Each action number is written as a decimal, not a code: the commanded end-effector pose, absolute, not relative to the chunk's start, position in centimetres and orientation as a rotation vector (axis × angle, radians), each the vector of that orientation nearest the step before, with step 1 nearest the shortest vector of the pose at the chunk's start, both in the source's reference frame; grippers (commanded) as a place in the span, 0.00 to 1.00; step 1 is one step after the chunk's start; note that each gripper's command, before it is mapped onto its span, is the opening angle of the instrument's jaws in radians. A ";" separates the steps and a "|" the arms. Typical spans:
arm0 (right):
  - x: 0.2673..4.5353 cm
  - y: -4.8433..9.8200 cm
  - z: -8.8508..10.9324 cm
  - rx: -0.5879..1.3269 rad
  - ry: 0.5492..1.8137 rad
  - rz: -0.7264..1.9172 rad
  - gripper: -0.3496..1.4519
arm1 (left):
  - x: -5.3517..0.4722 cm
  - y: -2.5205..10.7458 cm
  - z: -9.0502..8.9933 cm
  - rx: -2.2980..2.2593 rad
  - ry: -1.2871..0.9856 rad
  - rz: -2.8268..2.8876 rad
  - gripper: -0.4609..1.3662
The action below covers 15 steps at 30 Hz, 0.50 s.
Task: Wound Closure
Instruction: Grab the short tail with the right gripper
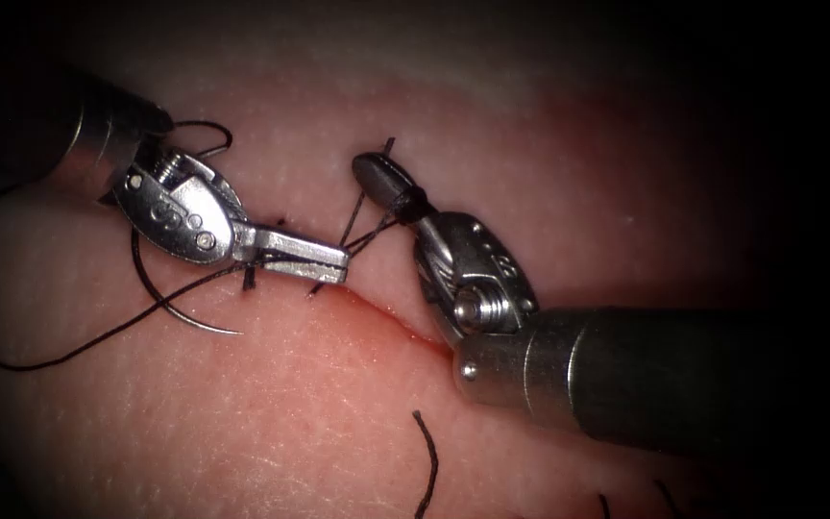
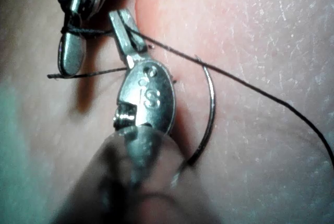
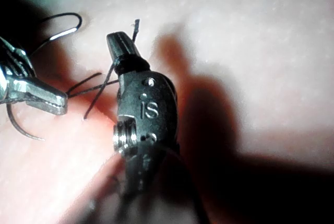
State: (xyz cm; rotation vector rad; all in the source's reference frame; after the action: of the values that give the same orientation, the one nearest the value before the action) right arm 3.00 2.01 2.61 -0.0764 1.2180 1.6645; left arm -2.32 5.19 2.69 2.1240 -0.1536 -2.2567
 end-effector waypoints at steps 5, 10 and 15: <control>3.00 2.0 2.6 -0.135 1.195 1.589 0.28 | -2.32 5.2 2.7 2.122 -0.153 -2.259 0.06; 3.02 1.9 2.5 -0.138 1.195 1.590 0.71 | -2.33 5.2 2.7 2.120 -0.158 -2.255 0.06; 3.03 1.9 2.6 -0.141 1.196 1.582 0.78 | -2.38 5.2 2.6 2.125 -0.158 -2.250 0.06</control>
State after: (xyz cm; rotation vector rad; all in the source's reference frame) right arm 3.02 1.91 2.56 -0.1458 1.1921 1.5860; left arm -2.38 5.18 2.64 2.1252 -0.1607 -2.2522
